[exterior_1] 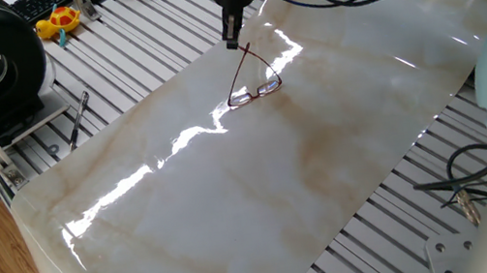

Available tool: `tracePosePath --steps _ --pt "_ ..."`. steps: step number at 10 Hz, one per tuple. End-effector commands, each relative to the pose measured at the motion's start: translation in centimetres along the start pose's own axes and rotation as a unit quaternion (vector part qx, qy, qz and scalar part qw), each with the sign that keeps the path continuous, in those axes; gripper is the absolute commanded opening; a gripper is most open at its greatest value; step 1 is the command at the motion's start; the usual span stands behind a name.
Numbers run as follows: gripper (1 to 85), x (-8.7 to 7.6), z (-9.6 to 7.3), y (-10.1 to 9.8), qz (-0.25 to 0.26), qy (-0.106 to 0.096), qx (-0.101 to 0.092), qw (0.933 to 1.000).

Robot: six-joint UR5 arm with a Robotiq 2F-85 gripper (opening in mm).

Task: Unfold the leg of the glasses (with one hand)

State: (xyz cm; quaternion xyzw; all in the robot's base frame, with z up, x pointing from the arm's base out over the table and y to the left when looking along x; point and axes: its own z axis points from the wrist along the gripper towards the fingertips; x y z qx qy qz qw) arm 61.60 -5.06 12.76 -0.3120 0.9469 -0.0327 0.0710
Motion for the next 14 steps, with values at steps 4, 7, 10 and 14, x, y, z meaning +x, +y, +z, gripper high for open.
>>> tracePosePath --steps 4,7,10,14 --pt "1.3 2.4 -1.4 -0.7 0.000 0.006 0.001 1.0000" --pt "1.3 5.1 -0.6 -3.2 -0.033 0.001 0.020 0.9993" --pt "1.3 5.8 1.3 -4.2 -0.048 -0.013 0.028 0.9984" --pt "1.3 5.2 2.4 -3.9 -0.052 -0.023 0.024 0.9981"
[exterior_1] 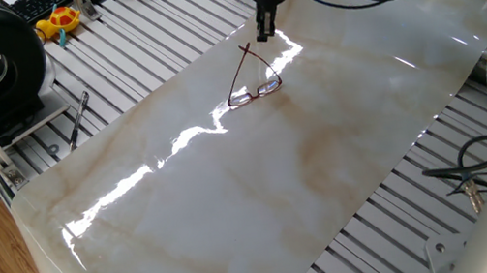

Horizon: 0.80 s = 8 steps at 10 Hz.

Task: Unfold the leg of the glasses (with one hand)

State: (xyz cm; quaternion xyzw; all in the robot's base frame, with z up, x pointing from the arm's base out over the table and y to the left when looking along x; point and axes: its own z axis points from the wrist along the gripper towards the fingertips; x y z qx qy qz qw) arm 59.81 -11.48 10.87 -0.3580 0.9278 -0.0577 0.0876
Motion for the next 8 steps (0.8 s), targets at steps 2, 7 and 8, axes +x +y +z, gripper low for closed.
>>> tracePosePath --steps 2,7,8 --pt "1.3 -1.1 1.1 0.7 0.006 -0.017 -0.003 0.9998" --pt "1.3 -3.8 -0.2 1.7 0.012 -0.010 -0.018 0.9997" --pt "1.3 -4.2 -0.6 1.9 0.014 -0.008 -0.020 0.9997"
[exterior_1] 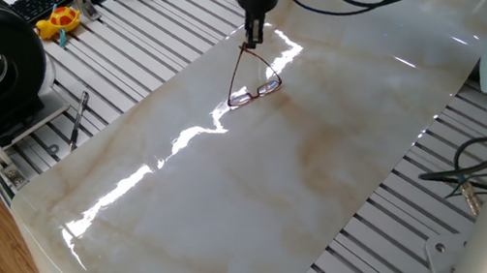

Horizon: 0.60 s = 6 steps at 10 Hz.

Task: Unfold the leg of the glasses (with one hand)

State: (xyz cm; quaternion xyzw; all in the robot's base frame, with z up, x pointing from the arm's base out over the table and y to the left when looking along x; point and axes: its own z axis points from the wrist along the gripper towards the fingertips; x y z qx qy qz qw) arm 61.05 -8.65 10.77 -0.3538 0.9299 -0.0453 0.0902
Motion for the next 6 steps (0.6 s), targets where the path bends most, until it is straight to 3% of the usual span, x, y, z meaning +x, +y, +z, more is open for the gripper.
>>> tracePosePath --steps 1,6 --pt "1.3 -1.9 -1.1 0.8 0.010 0.001 -0.012 0.9999" --pt "1.3 -3.7 -1.8 1.8 0.017 0.011 -0.016 0.9997"
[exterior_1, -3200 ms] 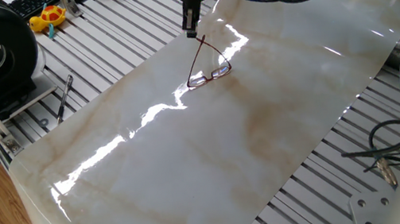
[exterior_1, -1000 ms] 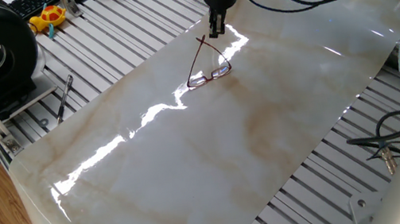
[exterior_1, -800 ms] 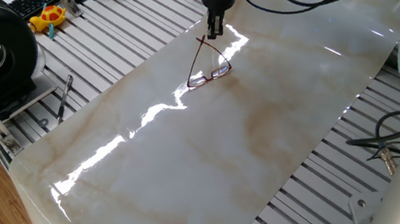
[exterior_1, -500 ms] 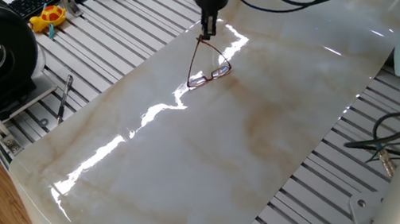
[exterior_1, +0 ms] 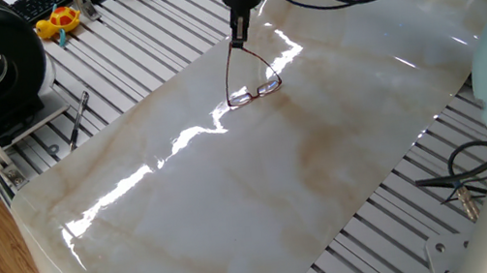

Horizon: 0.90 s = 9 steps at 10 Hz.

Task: Unfold the leg of the glasses (with one hand)

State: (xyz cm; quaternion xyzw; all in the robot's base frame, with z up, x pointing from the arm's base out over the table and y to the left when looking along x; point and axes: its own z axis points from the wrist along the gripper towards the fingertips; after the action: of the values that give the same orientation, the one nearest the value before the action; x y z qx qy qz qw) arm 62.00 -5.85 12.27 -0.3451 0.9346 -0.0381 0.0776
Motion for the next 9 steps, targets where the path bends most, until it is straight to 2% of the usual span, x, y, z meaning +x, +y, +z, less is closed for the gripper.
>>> tracePosePath --steps 1,9 --pt "1.3 -0.84 -0.46 0.57 0.007 0.002 -0.005 1.0000" --pt "1.3 -0.24 -0.72 0.69 0.003 0.006 -0.008 1.0000"
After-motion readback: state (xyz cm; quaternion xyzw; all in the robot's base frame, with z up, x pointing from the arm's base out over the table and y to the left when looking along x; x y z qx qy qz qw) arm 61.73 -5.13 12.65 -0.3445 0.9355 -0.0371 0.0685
